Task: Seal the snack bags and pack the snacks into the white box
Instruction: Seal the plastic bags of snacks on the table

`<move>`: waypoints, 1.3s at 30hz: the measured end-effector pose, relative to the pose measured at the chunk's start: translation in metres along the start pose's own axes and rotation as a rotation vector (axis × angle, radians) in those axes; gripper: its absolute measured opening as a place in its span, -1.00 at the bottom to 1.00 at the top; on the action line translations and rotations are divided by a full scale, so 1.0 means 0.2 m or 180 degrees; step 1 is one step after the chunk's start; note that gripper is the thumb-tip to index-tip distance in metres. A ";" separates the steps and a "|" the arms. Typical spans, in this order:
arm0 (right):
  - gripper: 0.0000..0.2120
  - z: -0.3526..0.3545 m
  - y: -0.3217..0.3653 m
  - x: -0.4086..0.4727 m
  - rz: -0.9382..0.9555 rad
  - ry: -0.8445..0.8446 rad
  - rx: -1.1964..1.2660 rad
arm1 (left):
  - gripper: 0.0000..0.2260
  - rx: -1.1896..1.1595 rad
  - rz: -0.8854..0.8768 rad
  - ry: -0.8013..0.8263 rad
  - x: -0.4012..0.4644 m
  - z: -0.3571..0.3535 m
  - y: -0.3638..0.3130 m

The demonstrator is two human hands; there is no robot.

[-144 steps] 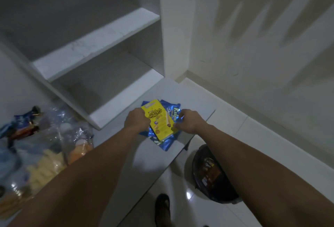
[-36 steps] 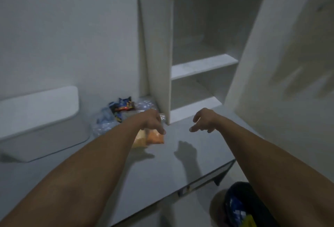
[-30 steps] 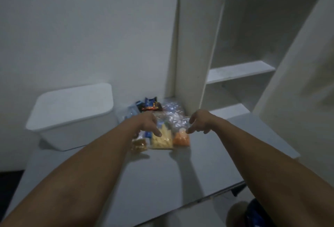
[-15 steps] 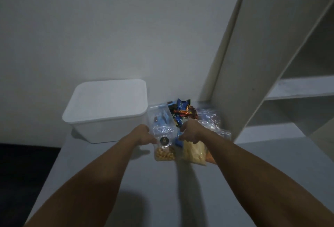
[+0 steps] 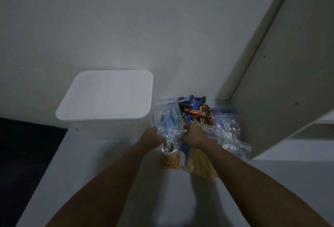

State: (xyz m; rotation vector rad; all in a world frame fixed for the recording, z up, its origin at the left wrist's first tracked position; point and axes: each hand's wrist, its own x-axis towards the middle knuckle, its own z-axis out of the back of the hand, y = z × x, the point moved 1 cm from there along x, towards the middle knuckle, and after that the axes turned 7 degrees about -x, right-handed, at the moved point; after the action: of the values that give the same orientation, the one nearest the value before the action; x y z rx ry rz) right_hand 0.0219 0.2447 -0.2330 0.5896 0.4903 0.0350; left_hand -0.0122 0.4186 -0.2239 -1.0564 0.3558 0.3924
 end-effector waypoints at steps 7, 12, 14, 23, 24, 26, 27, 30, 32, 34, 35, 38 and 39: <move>-0.69 -0.04 -0.02 -0.03 -0.0165 0.0059 0.0102 | -0.80 -0.0469 0.0192 -0.0057 0.01 0.00 0.06; -0.79 -0.04 0.01 -0.09 -0.0175 -0.0110 0.0324 | -0.92 -0.0879 0.0191 -0.0178 -0.02 -0.01 0.08; -0.90 -0.04 0.02 -0.13 -0.0136 -0.0250 0.0309 | -0.87 -0.1023 0.0138 -0.0155 -0.05 -0.01 0.09; -0.91 -0.12 0.07 -0.36 0.0290 -0.0802 0.0141 | -0.67 -0.1548 -0.0174 -0.0155 -0.30 0.03 0.14; -0.92 -0.14 0.07 -0.37 0.0287 -0.0831 0.0177 | -0.74 -0.1569 -0.0201 -0.0230 -0.31 0.03 0.15; -0.88 -0.15 0.07 -0.38 0.0302 -0.0890 0.0179 | -0.90 -0.1666 -0.0170 -0.0485 -0.32 0.04 0.16; -0.86 -0.16 0.08 -0.39 0.0302 -0.0888 0.0176 | -0.91 -0.1685 -0.0102 -0.0579 -0.33 0.05 0.16; -0.80 -0.16 0.10 -0.42 0.0269 -0.0816 0.0283 | -0.54 -0.1773 -0.0104 -0.0655 -0.34 0.05 0.19; -0.78 -0.16 0.11 -0.45 0.0248 -0.0790 0.0313 | -0.73 -0.1638 -0.0102 -0.0686 -0.36 0.06 0.19; -0.80 -0.15 0.12 -0.47 0.0239 -0.0830 0.0190 | -0.86 -0.1473 -0.0103 -0.0779 -0.36 0.07 0.20; -0.82 -0.14 0.13 -0.47 0.0231 -0.0857 0.0087 | -0.91 -0.1425 -0.0088 -0.0812 -0.37 0.07 0.20; -0.89 -0.14 0.15 -0.48 0.0270 -0.0872 -0.0276 | -0.92 -0.1342 -0.0073 -0.0850 -0.39 0.07 0.19; -0.90 -0.14 0.16 -0.48 0.0321 -0.0886 -0.0412 | -0.91 -0.1298 -0.0075 -0.0854 -0.39 0.06 0.19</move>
State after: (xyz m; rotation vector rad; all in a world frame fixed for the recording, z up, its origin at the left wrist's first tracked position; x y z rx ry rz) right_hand -0.0719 0.2708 -0.1949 0.4827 0.1863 0.0788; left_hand -0.0973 0.4352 -0.2115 -1.3834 0.0207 0.5941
